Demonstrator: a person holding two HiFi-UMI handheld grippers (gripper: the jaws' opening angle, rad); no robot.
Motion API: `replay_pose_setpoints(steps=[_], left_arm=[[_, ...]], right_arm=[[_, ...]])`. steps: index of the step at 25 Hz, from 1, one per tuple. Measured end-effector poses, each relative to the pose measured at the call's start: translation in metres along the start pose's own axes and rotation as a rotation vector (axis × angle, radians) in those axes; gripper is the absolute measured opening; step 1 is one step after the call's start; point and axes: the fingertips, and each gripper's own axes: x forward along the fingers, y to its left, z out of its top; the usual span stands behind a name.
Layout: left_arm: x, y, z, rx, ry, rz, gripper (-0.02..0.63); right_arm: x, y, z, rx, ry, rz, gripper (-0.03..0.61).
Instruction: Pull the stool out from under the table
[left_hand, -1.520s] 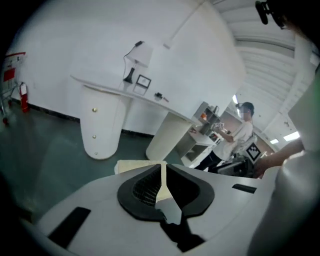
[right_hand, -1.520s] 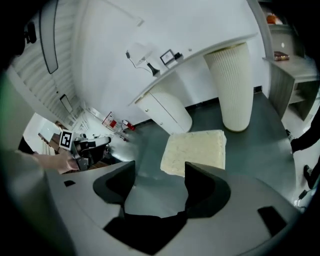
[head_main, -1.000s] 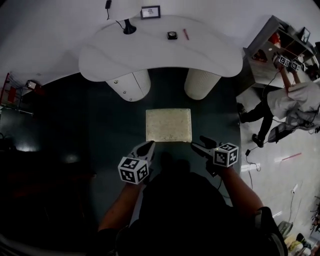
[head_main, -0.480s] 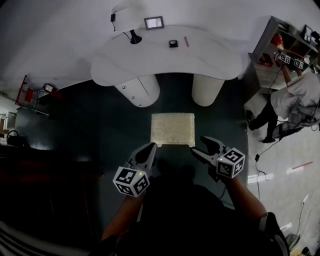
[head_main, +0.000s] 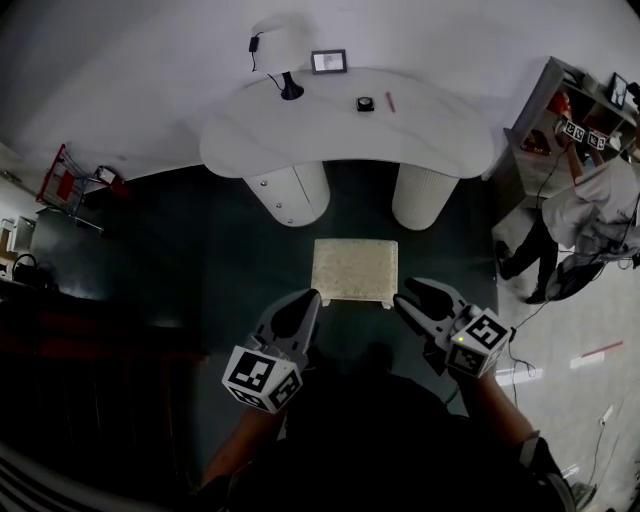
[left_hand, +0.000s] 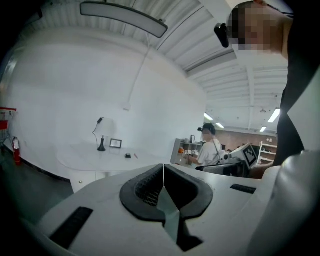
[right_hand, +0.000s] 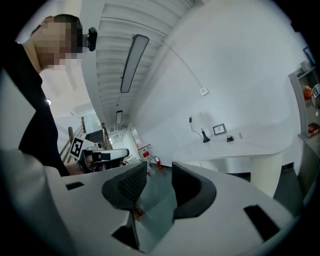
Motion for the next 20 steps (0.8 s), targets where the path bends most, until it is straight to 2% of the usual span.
replay_pose_setpoints(steps=[3,8,13,16,20], left_arm=[[-0.016,0.009,0.02,0.052,-0.031,-0.011,0.015],[-0.034,0.037,0.041,0.154,-0.052,0.018,0.017],[-0.044,0.057,0.058,0.129,-0.081,-0.011,0.017],[-0.047,0.072,0.068,0.145,-0.096,-0.004,0.015],[-0.054,0.091,0.075,0.165,-0.102,0.02,0.015]], right_arm=[[0.012,0.019,0.022,-0.027,-0.041,-0.002,0.139],[0.026,0.052,0.054,-0.117,-0.117,-0.025,0.087],[0.032,0.068,0.075,-0.149,-0.15,-0.098,0.052],[0.038,0.07,0.077,-0.186,-0.143,-0.139,0.041],[0.039,0.068,0.089,-0.148,-0.193,-0.183,0.029]])
